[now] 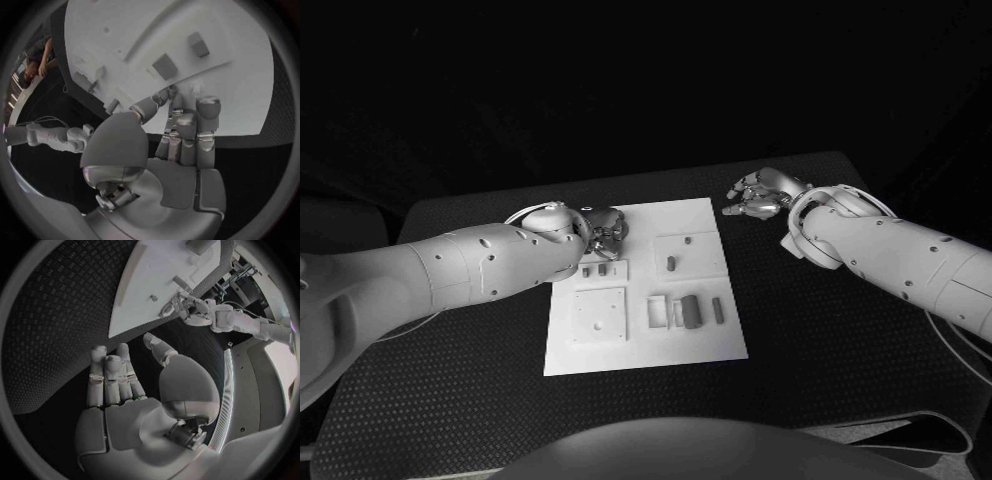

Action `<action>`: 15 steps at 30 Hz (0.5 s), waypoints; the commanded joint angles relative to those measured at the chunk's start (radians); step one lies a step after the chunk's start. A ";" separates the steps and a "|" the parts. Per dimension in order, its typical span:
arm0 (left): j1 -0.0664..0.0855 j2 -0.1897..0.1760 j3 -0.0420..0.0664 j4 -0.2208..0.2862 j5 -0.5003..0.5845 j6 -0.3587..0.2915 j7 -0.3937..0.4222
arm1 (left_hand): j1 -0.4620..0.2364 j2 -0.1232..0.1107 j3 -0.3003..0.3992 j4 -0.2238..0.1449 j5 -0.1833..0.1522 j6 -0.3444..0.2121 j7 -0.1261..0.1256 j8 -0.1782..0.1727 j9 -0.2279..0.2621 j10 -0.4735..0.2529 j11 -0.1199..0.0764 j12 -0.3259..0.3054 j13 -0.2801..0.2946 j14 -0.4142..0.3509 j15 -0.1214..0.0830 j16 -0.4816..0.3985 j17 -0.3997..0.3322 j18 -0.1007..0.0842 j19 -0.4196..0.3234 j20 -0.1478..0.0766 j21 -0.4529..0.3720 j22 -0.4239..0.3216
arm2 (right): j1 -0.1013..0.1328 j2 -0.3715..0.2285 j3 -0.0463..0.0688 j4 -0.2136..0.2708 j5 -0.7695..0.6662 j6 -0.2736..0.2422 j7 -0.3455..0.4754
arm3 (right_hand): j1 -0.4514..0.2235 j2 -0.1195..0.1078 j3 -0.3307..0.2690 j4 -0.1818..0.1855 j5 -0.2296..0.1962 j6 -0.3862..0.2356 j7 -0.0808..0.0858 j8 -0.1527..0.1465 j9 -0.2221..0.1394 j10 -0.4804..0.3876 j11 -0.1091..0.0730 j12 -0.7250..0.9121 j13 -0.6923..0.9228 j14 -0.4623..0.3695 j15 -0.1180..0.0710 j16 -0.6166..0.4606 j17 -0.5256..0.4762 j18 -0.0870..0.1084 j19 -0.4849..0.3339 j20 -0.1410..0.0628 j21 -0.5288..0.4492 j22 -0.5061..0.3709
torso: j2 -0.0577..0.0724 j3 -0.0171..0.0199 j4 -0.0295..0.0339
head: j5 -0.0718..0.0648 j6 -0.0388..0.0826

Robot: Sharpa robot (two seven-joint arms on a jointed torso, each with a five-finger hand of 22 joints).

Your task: Assemble the parts on the task board

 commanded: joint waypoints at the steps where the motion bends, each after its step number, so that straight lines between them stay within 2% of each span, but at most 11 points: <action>1: -0.009 -0.009 0.001 0.023 0.082 -0.024 0.076 | -0.002 0.010 0.007 0.001 0.004 0.007 -0.001 0.004 0.005 0.005 -0.002 0.005 0.013 -0.004 -0.007 -0.004 0.001 0.151 0.006 0.000 -0.002 0.001 | -0.001 -0.002 0.000 0.002 -0.007 0.010 0.008 | -0.009 0.001 -0.001 0.001 -0.001 0.004 0.009 0.005 -0.001 -0.008 -0.002 0.005 -0.001 -0.008 -0.002 -0.003 -0.002 0.015 0.001 -0.006 -0.007 0.016 | 0.000 -0.0003 0.0004 | -0.002 0.000; 15: -0.009 -0.024 0.001 0.028 0.107 -0.099 0.214 | 0.008 0.003 0.015 -0.001 0.006 0.003 -0.001 0.005 0.004 -0.002 -0.001 -0.001 0.012 -0.004 -0.006 -0.004 0.003 0.152 0.005 -0.003 -0.001 0.004 | -0.001 -0.004 0.000 0.003 -0.007 0.010 0.008 | -0.009 0.001 -0.001 0.001 -0.001 0.004 0.009 0.005 -0.001 -0.008 -0.002 0.005 -0.001 -0.008 -0.002 -0.003 -0.002 0.015 0.001 -0.006 -0.007 0.016 | 0.000 -0.0006 0.0002 | -0.004 0.000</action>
